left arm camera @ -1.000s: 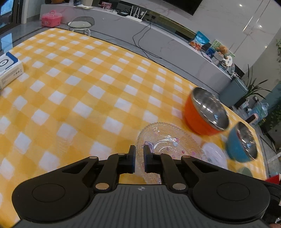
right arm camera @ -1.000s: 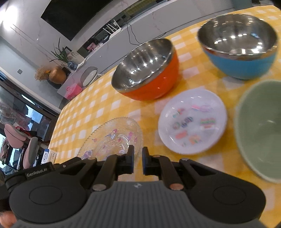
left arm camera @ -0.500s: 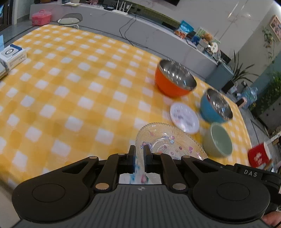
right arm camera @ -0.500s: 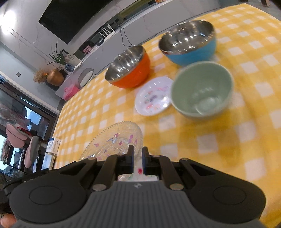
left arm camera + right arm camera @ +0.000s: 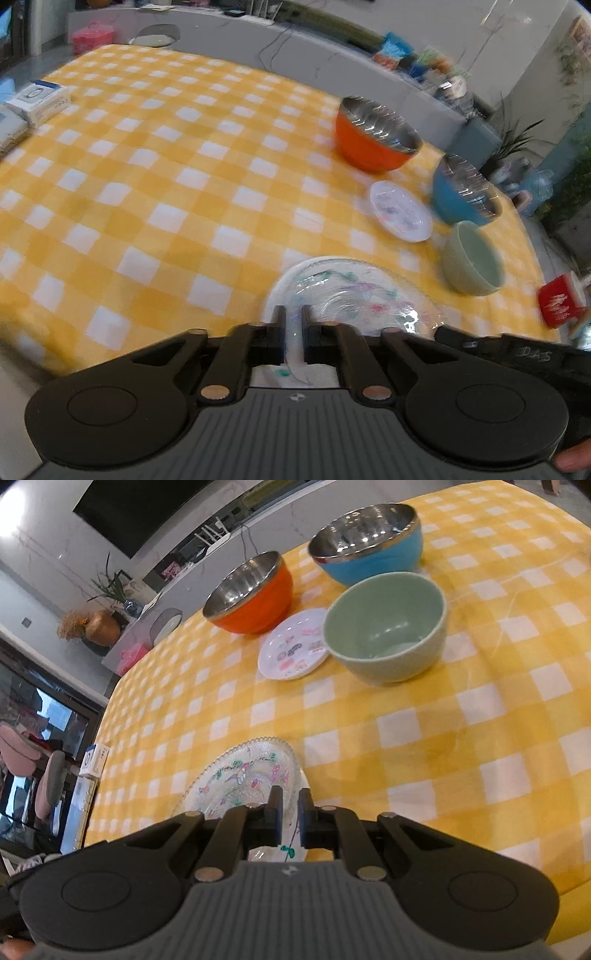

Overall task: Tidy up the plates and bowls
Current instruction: 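Lower the Fruity plate onto the glass plate and open the left gripper, then move the left gripper to the small white sticker plate and grasp its rim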

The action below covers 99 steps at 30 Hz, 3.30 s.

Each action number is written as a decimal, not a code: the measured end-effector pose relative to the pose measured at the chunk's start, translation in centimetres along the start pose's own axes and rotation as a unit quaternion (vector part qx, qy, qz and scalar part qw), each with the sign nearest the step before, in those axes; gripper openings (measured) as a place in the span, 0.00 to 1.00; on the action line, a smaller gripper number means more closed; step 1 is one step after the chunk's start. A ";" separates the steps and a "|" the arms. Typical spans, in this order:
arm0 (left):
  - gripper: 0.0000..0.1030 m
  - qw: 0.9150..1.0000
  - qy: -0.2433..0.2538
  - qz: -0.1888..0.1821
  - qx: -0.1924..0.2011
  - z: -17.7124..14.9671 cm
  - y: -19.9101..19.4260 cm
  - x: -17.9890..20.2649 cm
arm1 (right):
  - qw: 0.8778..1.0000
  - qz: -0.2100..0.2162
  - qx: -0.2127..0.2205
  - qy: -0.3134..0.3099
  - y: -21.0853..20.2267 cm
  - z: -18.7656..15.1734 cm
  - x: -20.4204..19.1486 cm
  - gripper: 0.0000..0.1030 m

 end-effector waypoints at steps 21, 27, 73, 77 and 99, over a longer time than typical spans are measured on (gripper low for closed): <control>0.24 0.998 -0.014 0.054 -0.009 0.3 1.0 -1.9 | 0.998 -0.047 -0.003 -0.039 1.6 -0.7 -1.0 0.02; 0.07 0.998 0.001 0.056 -0.015 -0.2 1.3 -1.4 | 0.998 -0.053 -0.002 -0.039 1.5 -0.8 -1.1 0.00; 0.44 0.999 0.038 -0.008 0.034 9.6 6.2 5.4 | 0.994 -0.054 0.087 0.031 3.2 8.0 -1.4 0.34; 0.44 0.999 0.035 -0.007 0.023 10.3 7.8 5.2 | 0.991 -0.058 0.110 0.039 3.5 8.1 -1.7 0.30; 0.37 0.998 0.055 -0.017 -0.009 12.2 11.7 4.8 | 0.981 -0.113 0.150 0.050 5.8 6.1 -2.7 0.33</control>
Point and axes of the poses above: each gripper's, at about its wrist camera, not at the fingertips, and y roughly the way its jaws point, x to its right, z to its top, the point moved 3 cm from there along y, roughly the way its jaws point, and after that the axes turned 13 degrees about -x, right-handed, at the moved point
